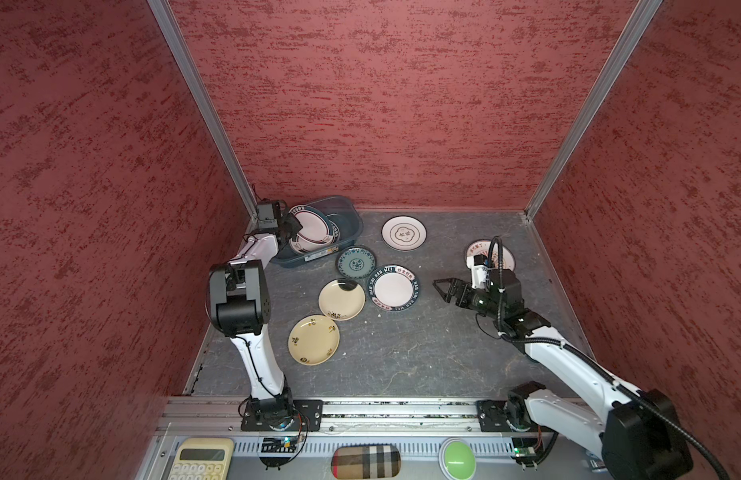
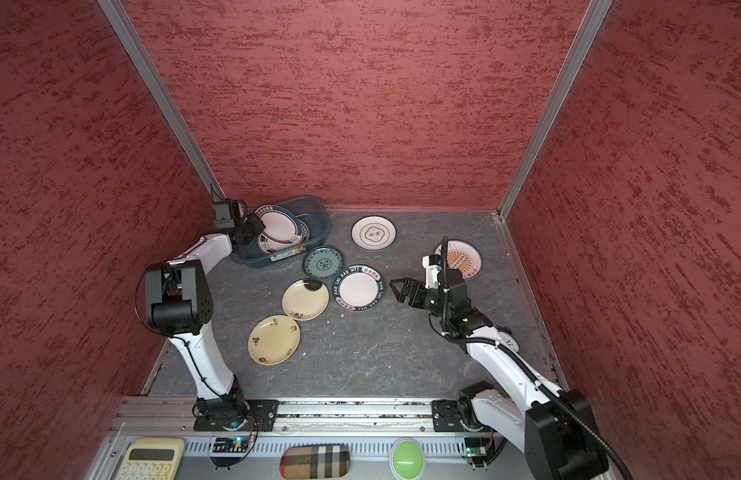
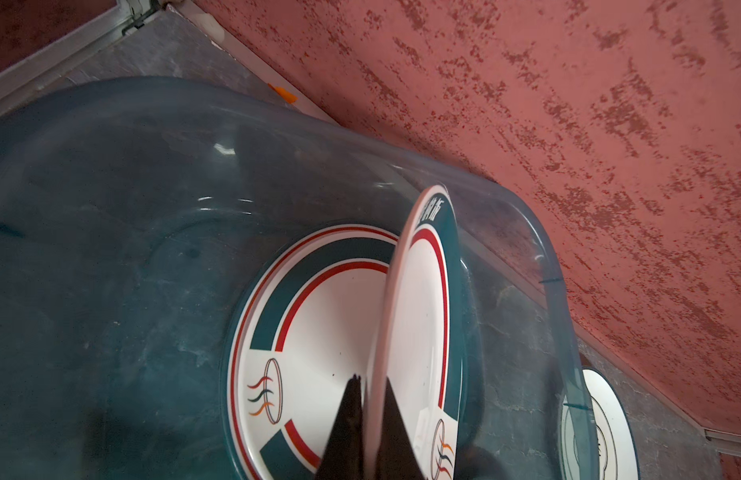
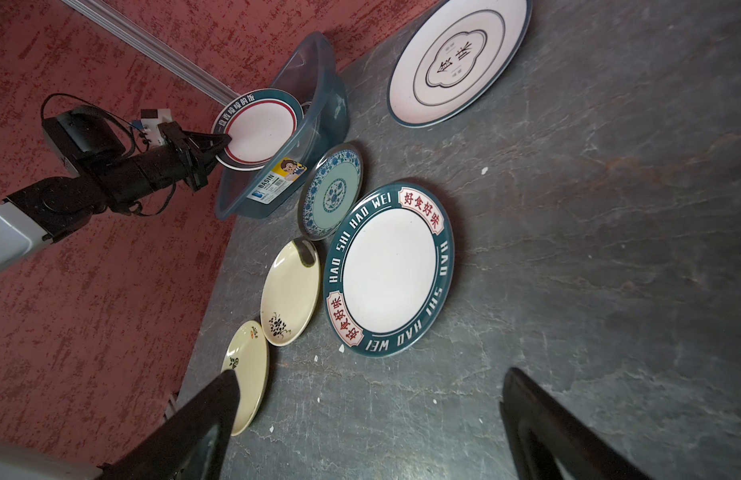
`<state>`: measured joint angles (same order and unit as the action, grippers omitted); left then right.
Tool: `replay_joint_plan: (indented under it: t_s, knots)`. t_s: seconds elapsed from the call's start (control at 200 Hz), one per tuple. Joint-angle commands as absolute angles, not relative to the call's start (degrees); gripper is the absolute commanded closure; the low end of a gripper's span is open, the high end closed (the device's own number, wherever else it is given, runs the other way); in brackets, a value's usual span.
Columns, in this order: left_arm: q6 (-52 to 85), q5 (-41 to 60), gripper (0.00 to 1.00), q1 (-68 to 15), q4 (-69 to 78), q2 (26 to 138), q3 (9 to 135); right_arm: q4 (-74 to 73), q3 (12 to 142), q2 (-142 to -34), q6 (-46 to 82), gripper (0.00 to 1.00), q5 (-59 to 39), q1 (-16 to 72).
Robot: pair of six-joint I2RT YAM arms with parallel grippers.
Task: Place the plates into the plastic bin on the countertop
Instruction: 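Lower the plate into the basin with the left gripper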
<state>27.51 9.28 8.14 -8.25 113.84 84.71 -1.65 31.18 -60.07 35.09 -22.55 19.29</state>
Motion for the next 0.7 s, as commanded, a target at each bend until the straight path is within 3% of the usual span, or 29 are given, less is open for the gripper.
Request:
replay_joint_plan:
  t_s: [0.0,0.356,0.696]
  knots:
    - [26.6,11.0,1.0,8.5,-9.6,115.4,88.0,-0.8,30.2,-59.5,35.0,0.01,-20.8,19.7]
    - [26.0,11.0,1.0,9.0,-16.7,120.6,93.8,-0.6,30.0,-60.8,34.7,0.01,-20.1,19.6]
    - [25.6,11.3,0.85,9.0,-19.2,123.1,96.2,-0.4,29.8,-61.1,35.1,0.01,-19.1,19.6]
